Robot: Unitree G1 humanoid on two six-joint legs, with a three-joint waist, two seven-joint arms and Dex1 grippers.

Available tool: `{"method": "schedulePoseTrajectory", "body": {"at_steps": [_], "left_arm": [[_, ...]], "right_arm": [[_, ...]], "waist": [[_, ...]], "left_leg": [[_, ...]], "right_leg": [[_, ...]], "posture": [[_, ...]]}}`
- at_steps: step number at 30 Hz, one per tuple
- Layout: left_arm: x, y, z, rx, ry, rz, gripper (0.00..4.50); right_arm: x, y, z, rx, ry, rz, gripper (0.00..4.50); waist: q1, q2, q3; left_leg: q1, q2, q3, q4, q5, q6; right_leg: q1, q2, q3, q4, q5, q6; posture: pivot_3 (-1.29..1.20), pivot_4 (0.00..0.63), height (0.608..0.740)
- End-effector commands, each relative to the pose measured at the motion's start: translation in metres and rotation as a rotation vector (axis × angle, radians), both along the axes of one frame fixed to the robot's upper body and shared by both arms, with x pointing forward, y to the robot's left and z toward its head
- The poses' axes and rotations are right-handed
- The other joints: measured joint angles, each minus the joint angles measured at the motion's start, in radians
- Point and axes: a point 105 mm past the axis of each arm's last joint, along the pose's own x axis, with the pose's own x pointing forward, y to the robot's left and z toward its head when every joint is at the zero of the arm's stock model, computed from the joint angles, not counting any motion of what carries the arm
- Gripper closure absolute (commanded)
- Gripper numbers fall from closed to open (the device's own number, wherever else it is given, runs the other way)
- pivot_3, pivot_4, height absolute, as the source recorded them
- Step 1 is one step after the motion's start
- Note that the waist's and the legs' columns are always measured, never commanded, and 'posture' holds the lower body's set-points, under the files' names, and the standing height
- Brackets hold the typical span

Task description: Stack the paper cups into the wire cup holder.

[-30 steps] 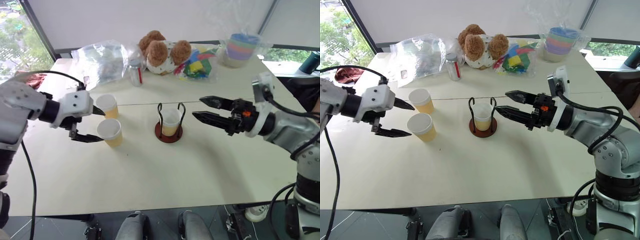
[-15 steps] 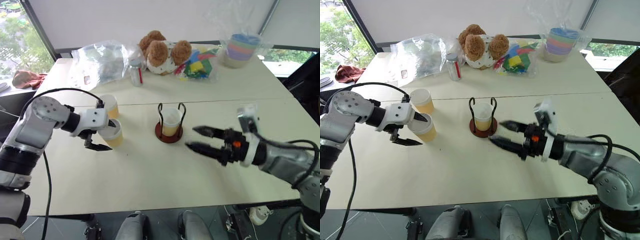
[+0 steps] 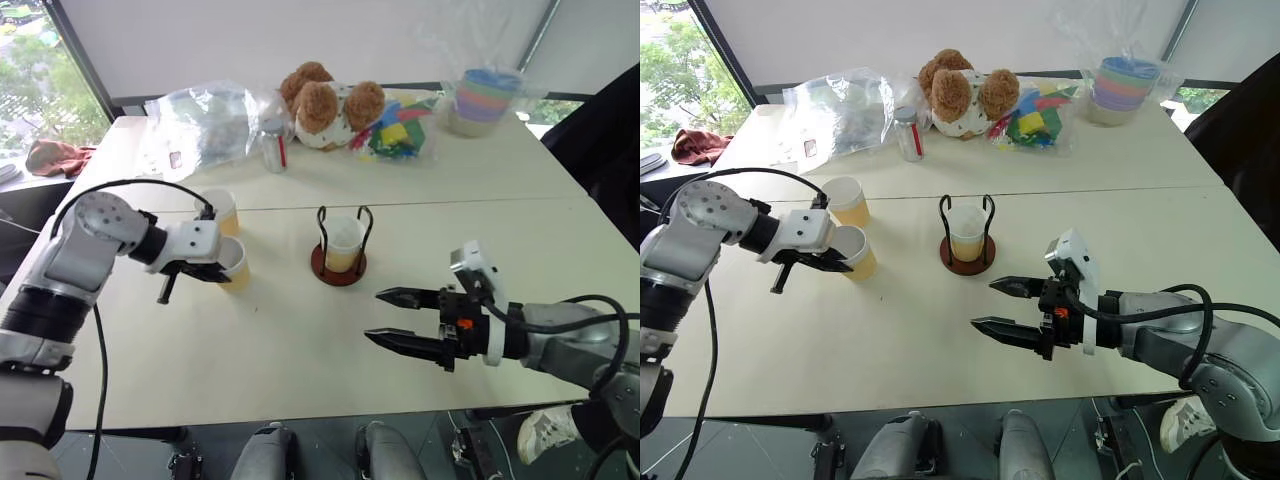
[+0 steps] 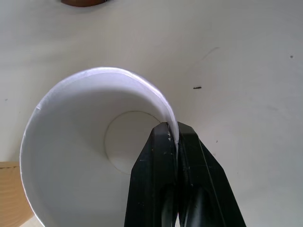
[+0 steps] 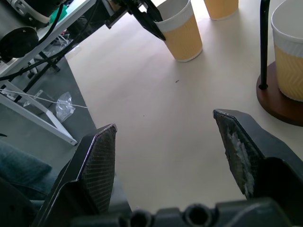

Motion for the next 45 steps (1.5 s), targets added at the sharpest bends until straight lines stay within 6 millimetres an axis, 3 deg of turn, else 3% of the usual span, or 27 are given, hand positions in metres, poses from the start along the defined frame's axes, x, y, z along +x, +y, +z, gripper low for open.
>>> {"method": "schedulePoseTrajectory", "body": {"at_steps": [1,3,5,9,15,20,30,42,45], "left_arm": [[0.017,-0.017,0.059,-0.012,-0.155,-0.073,4.47],[0.023,-0.028,0.085,0.03,-0.233,-0.136,4.47],[0.026,-0.056,0.116,-0.018,-0.292,-0.232,4.47],[0.028,-0.093,0.141,-0.104,-0.294,-0.343,4.47],[0.032,-0.146,0.136,-0.17,-0.226,-0.464,4.47],[0.033,-0.171,0.129,-0.168,-0.199,-0.505,4.47],[0.035,-0.172,0.111,-0.024,-0.164,-0.506,4.47],[0.029,-0.182,0.1,0.009,-0.114,-0.551,4.47],[0.028,-0.185,0.098,0.0,-0.085,-0.543,3.62]], "right_arm": [[-0.001,-0.005,-0.001,-0.08,-0.039,-0.003,0.96],[-0.003,-0.013,-0.009,-0.169,-0.038,-0.003,0.96],[-0.001,-0.028,-0.011,-0.226,-0.045,-0.026,0.96],[0.009,-0.051,-0.002,-0.267,-0.096,-0.105,0.96],[0.021,-0.085,0.032,-0.226,-0.221,-0.315,0.96],[0.015,-0.092,0.039,-0.225,-0.246,-0.382,0.96],[0.012,-0.1,0.038,-0.223,-0.253,-0.459,0.96],[0.017,-0.097,0.033,-0.199,-0.26,-0.484,0.96],[0.017,-0.097,0.031,-0.201,-0.258,-0.486,0.96]], "waist": [[0.012,-0.003,0.001],[0.026,-0.005,0.001],[0.033,-0.006,0.001],[0.034,-0.005,0.0],[0.033,-0.006,0.001],[0.034,-0.006,0.001],[0.034,-0.006,0.001],[0.034,-0.006,0.001],[0.033,-0.006,0.001]], "left_leg": [[0.0,0.0,0.0,0.001,0.0,0.0],[-0.001,-0.001,-0.001,0.002,0.0,0.0],[-0.002,-0.001,0.0,0.004,-0.002,0.004],[-0.002,-0.002,0.0,0.008,-0.005,0.008],[-0.002,-0.001,0.0,0.011,-0.005,0.009],[-0.005,-0.001,-0.001,0.011,-0.005,0.009],[-0.008,-0.001,-0.001,0.012,-0.005,0.009],[-0.009,-0.001,-0.001,0.012,-0.005,0.009],[-0.009,-0.001,-0.001,0.012,-0.005,0.009]], "right_leg": [[0.0,0.0,-0.001,0.0,0.0,0.0],[0.001,0.0,-0.001,0.0,0.0,0.0],[0.001,0.0,-0.001,-0.002,0.0,0.0],[0.004,0.0,0.0,-0.003,0.0,0.001],[0.004,0.0,0.0,-0.002,0.002,0.004],[0.002,0.0,0.0,-0.002,0.002,0.004],[0.0,0.0,0.0,-0.002,0.002,0.004],[-0.001,0.0,0.0,-0.002,0.002,0.004],[-0.001,0.0,0.0,-0.002,0.002,0.004]], "posture": [[0.0,0.15,0.74],[0.0,0.15,0.74],[0.0,0.15,0.74],[0.0,0.15,0.74],[0.0,0.15,0.74],[0.0,0.15,0.74],[0.0,0.15,0.74],[0.0,0.15,0.74],[0.0,0.15,0.74]]}}
